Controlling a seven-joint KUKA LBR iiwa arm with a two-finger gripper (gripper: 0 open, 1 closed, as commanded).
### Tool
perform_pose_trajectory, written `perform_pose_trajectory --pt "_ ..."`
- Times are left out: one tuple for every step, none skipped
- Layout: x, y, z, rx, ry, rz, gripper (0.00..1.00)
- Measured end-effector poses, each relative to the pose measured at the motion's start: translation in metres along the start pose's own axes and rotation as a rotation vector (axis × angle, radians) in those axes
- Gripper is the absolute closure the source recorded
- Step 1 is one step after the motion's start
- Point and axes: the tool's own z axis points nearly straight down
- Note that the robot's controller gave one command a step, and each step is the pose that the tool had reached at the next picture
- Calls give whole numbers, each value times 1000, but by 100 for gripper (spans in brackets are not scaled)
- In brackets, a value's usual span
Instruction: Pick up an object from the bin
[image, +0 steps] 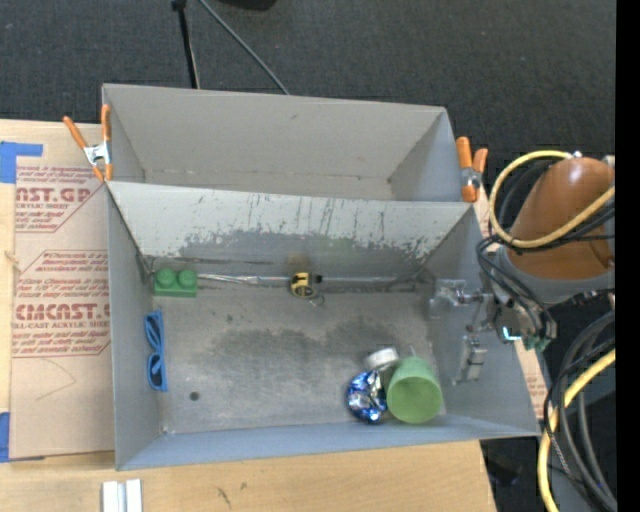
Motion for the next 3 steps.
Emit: perform_pose_trajectory --pt "24 46 89 -2 -2 -20 0" --pt "24 34 43 2 -10 -104 0" --pt "29 72 87 2 -19 -147 0"
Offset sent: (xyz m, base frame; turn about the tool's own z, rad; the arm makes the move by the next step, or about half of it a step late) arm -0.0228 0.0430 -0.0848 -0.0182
